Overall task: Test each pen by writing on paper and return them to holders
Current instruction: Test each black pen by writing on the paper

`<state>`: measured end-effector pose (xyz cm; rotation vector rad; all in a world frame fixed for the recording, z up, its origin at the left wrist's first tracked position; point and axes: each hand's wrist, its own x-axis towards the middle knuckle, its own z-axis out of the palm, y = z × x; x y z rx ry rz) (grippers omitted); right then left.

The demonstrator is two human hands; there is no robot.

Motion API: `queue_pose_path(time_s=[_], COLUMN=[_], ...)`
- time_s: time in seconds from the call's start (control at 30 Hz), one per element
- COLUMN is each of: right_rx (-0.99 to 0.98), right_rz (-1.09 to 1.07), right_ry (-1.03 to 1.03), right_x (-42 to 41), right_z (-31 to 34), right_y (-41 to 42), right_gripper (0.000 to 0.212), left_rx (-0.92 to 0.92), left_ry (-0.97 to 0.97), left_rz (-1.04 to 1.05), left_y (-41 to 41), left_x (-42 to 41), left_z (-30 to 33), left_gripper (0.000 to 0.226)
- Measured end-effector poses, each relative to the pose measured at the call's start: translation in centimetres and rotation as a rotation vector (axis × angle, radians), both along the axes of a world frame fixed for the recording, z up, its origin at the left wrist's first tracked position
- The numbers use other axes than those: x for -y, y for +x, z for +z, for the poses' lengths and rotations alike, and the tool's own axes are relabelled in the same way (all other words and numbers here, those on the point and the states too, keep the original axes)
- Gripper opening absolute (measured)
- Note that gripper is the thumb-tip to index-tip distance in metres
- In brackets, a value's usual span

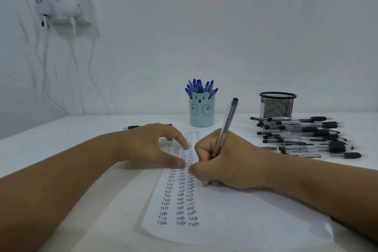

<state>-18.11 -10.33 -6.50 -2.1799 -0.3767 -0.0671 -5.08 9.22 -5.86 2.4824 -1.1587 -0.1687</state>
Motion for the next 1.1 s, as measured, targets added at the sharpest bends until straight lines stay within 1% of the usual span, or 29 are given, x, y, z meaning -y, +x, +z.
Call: queue_pose_path(time_s=[0.17,0.33,0.5,0.77,0.87,0.97,1.1], right_rx=[-0.003,0.004,0.008,0.061,0.047,0.031,0.024], right_rz=[0.008,0.005,0.017,0.002,0.0,-0.003,0.01], right_ry=[-0.026,0.034,0.018,-0.036,-0.016,0.028,0.02], right_x=[-0.03,0.09,-0.03,-0.15,-0.01,0.21,0.21], right_z=[0.09,-0.08,0.01,-0.02,-0.09,-0.22,-0.18], right_y=[-0.1,-0.04,-0.16,0.11,0.07,0.25,0.34], right_gripper=[0.045,0.039,0.036,0.042,0.045,0.043,0.047], left_rx=[-0.002,0.007,0.014,0.01,0.022,0.028,0.013], left_ry=[0.002,0.003,0.006,0.013,0.015,0.01,0.014], left_rz=[0.006,0.0,-0.01,-0.007,-0.015,-0.016,-0.005], left_y=[-0.15,0.0,0.07,0.14,0.16,0.16,0.06], left_x=[0.02,0.0,-0.05,0.0,-0.06,-0.07,-0.07], left_z=[-0.06,-0.03,-0.1,-0.11,-0.14,-0.19,-0.02], left_gripper=[0.054,0.065,0.065,0.066,0.064,0.064,0.059])
